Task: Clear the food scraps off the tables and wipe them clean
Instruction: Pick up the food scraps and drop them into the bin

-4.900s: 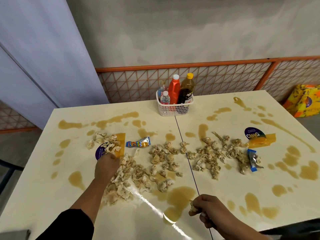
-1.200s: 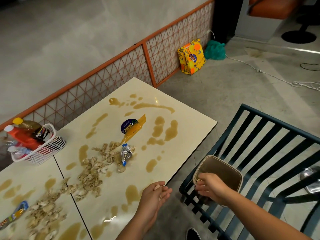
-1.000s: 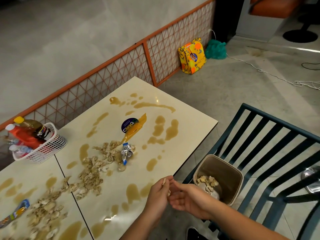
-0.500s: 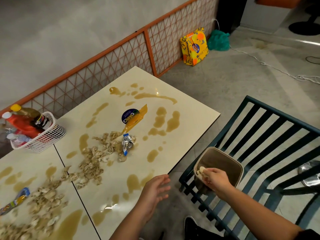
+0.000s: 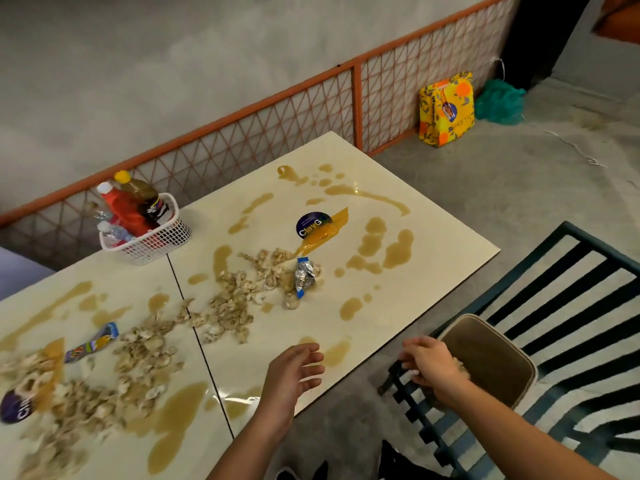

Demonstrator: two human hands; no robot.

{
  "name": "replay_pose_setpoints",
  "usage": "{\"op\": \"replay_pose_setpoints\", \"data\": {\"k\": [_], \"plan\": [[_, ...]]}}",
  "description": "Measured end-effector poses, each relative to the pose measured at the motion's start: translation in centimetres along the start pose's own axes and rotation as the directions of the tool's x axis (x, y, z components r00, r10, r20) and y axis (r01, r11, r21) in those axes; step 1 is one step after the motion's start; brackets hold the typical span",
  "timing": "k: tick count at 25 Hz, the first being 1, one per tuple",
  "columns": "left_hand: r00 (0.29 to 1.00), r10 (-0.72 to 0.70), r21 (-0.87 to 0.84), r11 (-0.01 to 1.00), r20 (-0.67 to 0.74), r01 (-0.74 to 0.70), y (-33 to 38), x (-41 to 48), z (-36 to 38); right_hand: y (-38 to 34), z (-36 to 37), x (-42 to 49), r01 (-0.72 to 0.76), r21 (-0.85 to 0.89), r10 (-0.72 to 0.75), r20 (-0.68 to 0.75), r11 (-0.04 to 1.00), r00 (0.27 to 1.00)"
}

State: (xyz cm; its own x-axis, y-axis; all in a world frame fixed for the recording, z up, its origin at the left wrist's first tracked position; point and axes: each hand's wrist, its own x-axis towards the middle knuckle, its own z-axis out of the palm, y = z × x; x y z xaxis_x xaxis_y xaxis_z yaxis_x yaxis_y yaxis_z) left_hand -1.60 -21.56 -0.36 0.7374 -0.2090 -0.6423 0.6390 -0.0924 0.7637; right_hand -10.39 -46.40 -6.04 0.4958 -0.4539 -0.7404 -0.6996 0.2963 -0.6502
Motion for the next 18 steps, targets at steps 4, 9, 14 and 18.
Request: {"op": "replay_pose_setpoints", "data": {"k": [4, 9, 14, 18], "plan": [[0.993, 0.050, -0.074, 0.996, -0.106, -0.058, 0.6, -1.2, -7.0, -4.1, 8.1, -3.0, 0.174, -0.139, -0.159, 0.111, 0.975, 0.981], [0.969, 0.029, -0.171, 0.983, -0.244, -0.073, -0.7, -3.3, -17.6, -5.8, 18.0, -6.9, 0.341, -0.265, -0.256, 0.306, 0.902, 0.917], [0.939, -0.040, -0.244, 0.969, -0.342, -0.048, -3.5, -5.6, -28.3, -4.6, 27.5, -10.9, 0.441, -0.411, -0.244, 0.449, 0.798, 0.859], [0.911, -0.082, -0.257, 0.966, -0.404, -0.027, -6.3, -6.6, -34.5, -2.7, 33.5, -12.3, 0.602, -0.554, -0.222, 0.603, 0.575, 0.766]]}}
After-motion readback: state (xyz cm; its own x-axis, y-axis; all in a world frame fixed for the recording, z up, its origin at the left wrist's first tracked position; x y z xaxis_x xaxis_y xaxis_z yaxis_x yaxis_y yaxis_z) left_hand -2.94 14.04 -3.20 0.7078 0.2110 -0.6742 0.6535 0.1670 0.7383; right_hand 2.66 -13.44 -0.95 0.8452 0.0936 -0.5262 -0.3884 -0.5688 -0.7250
